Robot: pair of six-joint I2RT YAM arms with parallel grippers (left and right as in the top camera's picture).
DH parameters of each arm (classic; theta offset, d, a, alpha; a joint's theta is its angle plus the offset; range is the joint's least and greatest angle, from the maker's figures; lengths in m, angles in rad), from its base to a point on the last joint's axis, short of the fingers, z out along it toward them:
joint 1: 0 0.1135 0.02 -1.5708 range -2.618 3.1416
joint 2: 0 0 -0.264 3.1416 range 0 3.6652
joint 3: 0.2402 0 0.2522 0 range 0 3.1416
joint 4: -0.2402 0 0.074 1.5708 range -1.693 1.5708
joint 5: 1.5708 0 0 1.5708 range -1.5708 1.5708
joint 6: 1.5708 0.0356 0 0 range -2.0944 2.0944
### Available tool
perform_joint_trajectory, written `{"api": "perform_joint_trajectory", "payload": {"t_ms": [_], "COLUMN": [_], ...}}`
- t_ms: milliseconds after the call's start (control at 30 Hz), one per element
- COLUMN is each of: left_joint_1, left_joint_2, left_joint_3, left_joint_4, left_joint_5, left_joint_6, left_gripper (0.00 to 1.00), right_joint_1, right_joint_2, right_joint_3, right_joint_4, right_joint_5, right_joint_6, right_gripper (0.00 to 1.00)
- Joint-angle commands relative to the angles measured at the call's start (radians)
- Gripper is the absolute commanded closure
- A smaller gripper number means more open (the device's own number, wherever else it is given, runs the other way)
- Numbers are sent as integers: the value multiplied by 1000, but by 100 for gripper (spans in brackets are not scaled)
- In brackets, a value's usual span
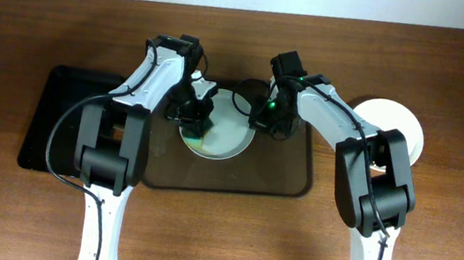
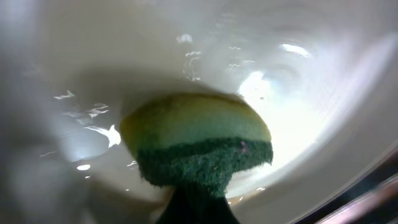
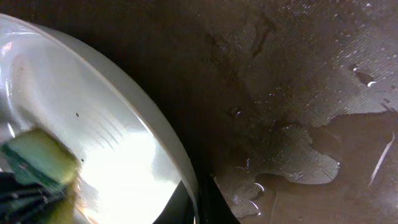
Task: Clean dirty plates on tray and stack at the side
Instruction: 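Scrub the pale blue plate with the sponge in the left gripper, then lift the sponge off the plate and tilt plate up with right gripper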
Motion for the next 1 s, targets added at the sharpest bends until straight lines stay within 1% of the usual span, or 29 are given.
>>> {"api": "perform_joint_trajectory", "payload": {"t_ms": [0, 100, 167, 267, 300, 367, 400, 467, 567, 667, 733, 767, 833, 933, 967], "left_joint_1": [-3, 38, 84, 150, 171, 188, 193, 193, 190, 182, 178, 176, 172, 172, 172], "left_joint_2": [50, 50, 50, 50, 50, 50, 50, 50, 50, 50, 50, 50, 50, 50, 50], "left_joint_3": [-27, 17, 95, 264, 336, 426, 466, 471, 471, 470, 468, 468, 468, 468, 468], "left_joint_4": [25, 26, -15, -116, -154, -192, -196, -188, -177, -171, -158, -157, -157, -154, -155], "left_joint_5": [162, 175, 182, 186, 186, 186, 185, 179, 116, 95, 95, 95, 95, 95, 95], "left_joint_6": [64, 25, -9, -16, -16, -16, -16, -16, -16, -16, -16, -16, -16, -16, -16], "left_gripper": [99, 99, 99, 99, 99, 99, 99, 99, 99, 99, 99, 99, 99, 99, 99], "right_joint_1": [-8, -8, -10, -18, -19, -19, -18, -18, -14, 10, 64, 88, 171, 306, 340], "right_joint_2": [10, 10, 10, -6, -26, -80, -135, -224, -394, -503, -521, -521, -519, -519, -519], "right_joint_3": [-13, -13, -13, -12, -10, -10, -10, -10, -10, -10, -10, -11, -11, -11, -11], "right_joint_4": [2, -2, -7, -56, -83, -113, -138, -184, -258, -335, -386, -400, -430, -466, -474], "right_joint_5": [36, 28, -2, -10, -9, -2, 45, 152, 356, 586, 768, 823, 983, 1259, 1318], "right_joint_6": [22, 21, 18, -10, -41, -78, -77, -77, -77, -77, -77, -77, -71, 8, 24], "right_gripper": [96, 96, 96, 96, 96, 96, 96, 96, 96, 96, 96, 96, 96, 96, 96]}}
